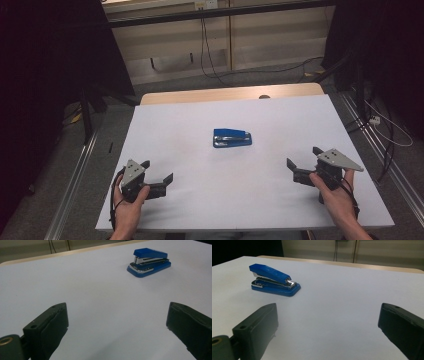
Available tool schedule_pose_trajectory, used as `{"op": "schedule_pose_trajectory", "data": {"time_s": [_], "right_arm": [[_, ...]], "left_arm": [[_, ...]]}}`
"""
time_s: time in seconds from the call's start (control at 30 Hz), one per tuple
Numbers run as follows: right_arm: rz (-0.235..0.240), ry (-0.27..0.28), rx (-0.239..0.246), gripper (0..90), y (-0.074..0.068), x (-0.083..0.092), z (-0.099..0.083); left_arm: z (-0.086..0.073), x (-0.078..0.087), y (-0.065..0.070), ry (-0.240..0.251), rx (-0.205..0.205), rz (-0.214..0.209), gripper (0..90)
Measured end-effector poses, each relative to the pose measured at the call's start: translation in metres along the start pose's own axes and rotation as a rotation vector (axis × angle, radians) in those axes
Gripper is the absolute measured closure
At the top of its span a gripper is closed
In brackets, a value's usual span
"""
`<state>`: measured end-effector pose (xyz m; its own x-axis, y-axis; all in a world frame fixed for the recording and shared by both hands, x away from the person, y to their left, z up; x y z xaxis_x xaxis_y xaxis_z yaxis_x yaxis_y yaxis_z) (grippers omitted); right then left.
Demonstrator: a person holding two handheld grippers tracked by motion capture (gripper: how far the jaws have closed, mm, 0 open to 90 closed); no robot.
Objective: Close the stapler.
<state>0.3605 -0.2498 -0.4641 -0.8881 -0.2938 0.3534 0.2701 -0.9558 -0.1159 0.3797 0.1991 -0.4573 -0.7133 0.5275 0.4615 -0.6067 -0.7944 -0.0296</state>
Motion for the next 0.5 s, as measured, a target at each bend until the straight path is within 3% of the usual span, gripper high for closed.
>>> {"op": "schedule_pose_trajectory", "data": {"time_s": [0.2,0.3,0.37,0.5], "right_arm": [[-0.014,-0.009,-0.006,2.7,0.0015,0.0054,-0.0040],[-0.024,-0.003,-0.003,2.7,0.0029,0.0050,-0.0062],[-0.019,0.003,-0.012,2.7,0.0035,0.0037,-0.0066],[-0.021,0.016,-0.018,2.7,0.0018,0.0045,-0.0056]], "left_arm": [[-0.0037,0.0015,-0.0015,-0.005,0.012,0.013,4.3],[-0.0061,-0.0040,-0.0005,-0.020,0.020,-0.003,4.2],[-0.0043,-0.0057,-0.0041,-0.009,0.026,0.022,4.3],[-0.0037,-0.0057,-0.0065,-0.006,0.026,0.029,4.2]]}}
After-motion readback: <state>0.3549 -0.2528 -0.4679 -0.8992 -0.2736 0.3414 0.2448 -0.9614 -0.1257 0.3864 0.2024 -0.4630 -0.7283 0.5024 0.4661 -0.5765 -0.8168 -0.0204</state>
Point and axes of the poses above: each handheld gripper's, and its own axes: x roughly backward along the jaws, z roughly out of its top, y roughly to its right, the point moved 8 cm from there along -x, roughly forward along the jaws, and after that the axes turned 3 degrees about -x, right-handed, at the moved point
